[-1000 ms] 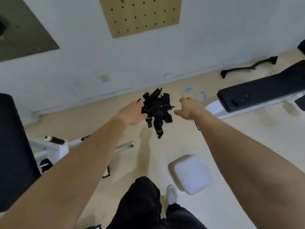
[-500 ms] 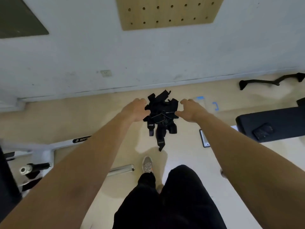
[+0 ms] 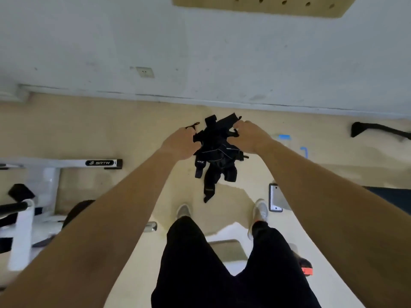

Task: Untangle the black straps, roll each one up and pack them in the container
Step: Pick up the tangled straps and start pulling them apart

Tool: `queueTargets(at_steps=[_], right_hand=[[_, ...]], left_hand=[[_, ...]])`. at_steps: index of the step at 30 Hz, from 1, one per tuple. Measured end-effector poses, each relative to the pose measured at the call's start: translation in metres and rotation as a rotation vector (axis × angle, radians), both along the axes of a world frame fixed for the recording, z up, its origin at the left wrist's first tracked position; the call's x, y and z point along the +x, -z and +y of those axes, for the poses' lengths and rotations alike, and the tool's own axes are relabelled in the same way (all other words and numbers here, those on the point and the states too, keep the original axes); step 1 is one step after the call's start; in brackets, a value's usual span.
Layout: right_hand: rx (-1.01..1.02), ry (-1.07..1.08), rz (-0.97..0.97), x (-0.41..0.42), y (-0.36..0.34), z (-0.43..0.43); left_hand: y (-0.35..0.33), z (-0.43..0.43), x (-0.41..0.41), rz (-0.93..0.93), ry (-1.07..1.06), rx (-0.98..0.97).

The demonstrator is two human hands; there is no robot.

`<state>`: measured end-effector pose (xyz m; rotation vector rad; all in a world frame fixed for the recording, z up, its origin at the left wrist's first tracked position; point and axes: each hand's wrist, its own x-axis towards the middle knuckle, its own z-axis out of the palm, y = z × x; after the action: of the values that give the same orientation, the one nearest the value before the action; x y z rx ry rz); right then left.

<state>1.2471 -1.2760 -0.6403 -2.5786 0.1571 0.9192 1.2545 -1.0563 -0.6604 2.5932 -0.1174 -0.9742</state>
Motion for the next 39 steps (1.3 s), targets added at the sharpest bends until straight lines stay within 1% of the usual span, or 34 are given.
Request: queueTargets(at_steps=[2,4,7,9,14,17,19,23,25,28,33,39], right_hand=[[0.006,-0.072,0.009,0.009,0.049,-0.016],[-0.008,-0.122,0.004,0.014,0.113,-0.035],[-0.021,-0.137,0.034,0.012,0.226,-0.057],[-0.016,-0.142,0.072,0.004,0.308,-0.064],[-0.008,-0.153,0.177,-0.025,0.501,-0.067],[-0.002,-0.154,0.183,-0.041,0.588,-0.065],[-0.002,-0.168,0.169,-0.048,0.632,-0.064],[0.02,-0.17,0.122,-0.063,0.679,-0.062],[0.026,-0.17,0.086,-0.075,0.682,-0.062],[0.041,-0.123,0.041,-0.099,0.666,-0.062],[0.091,-0.113,0.045,-0.138,0.654,-0.053],[0.096,-0.175,0.093,-0.168,0.69,-0.038]], left_hand=[[0.045,-0.019,-0.001,0.0,-0.071,-0.014],[0.105,-0.042,-0.002,0.013,-0.138,-0.033],[0.213,-0.073,-0.008,0.071,-0.21,-0.062],[0.292,-0.085,-0.015,0.108,-0.233,-0.047],[0.474,-0.089,-0.036,0.2,-0.361,-0.017],[0.556,-0.087,-0.043,0.202,-0.427,0.008],[0.596,-0.085,-0.046,0.178,-0.451,0.015],[0.634,-0.088,-0.059,0.112,-0.492,0.01],[0.636,-0.086,-0.072,0.065,-0.505,-0.02],[0.625,-0.083,-0.1,0.027,-0.549,-0.077],[0.627,-0.079,-0.154,0.044,-0.646,-0.119],[0.683,-0.076,-0.197,0.144,-0.806,0.011]])
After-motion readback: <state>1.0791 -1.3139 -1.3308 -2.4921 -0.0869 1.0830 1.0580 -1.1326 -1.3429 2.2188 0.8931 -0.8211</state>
